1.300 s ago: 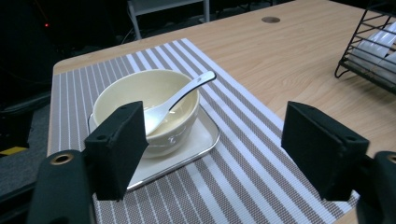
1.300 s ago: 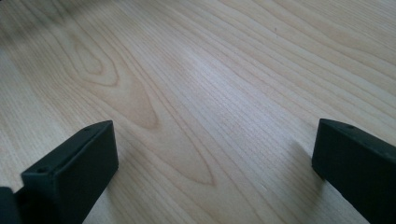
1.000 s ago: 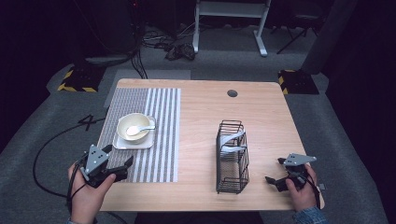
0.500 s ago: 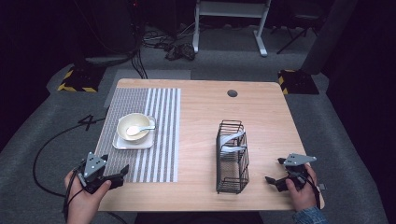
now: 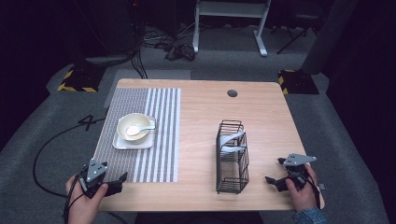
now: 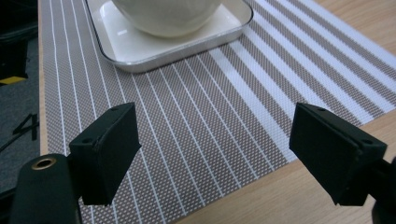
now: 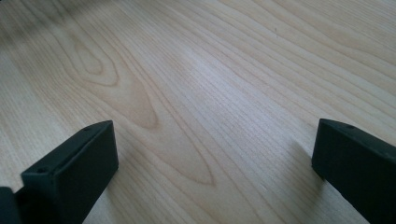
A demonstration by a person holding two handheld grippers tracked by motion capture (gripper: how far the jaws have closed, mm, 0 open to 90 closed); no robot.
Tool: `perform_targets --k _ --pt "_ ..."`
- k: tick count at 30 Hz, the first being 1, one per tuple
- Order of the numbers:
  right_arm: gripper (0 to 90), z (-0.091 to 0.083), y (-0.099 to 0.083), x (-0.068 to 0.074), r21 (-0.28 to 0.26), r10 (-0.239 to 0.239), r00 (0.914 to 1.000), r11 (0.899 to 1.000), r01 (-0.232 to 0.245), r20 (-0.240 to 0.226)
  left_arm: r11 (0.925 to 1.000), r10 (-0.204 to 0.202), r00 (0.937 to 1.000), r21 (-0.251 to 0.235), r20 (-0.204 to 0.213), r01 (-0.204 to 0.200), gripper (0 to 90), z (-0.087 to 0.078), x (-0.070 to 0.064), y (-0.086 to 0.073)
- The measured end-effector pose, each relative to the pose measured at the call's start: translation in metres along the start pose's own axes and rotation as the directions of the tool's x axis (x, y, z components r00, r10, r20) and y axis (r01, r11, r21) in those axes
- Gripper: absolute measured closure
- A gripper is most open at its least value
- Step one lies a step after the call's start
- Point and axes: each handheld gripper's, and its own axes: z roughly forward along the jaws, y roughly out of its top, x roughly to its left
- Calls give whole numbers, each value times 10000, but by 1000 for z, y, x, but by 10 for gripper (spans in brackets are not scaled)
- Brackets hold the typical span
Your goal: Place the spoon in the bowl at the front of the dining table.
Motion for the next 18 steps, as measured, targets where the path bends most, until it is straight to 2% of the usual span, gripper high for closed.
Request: perform_targets --k 4,11,16,18 --pt "4 0 0 0 -1 -1 10000 10000 1 0 9992 160 9997 359 200 -167 160 4 0 -6" --pt "4 0 0 0 -1 -3 10000 10000 3 -2 9982 184 9993 557 314 -201 160 10 -1 -14" --pt "4 0 0 0 -2 -4 10000 10000 4 -1 9941 324 9990 1027 303 -353 161 15 -1 -17" --pt "4 0 0 0 -3 -4 10000 10000 4 1 9930 304 9984 1128 469 -356 160 17 -1 -18"
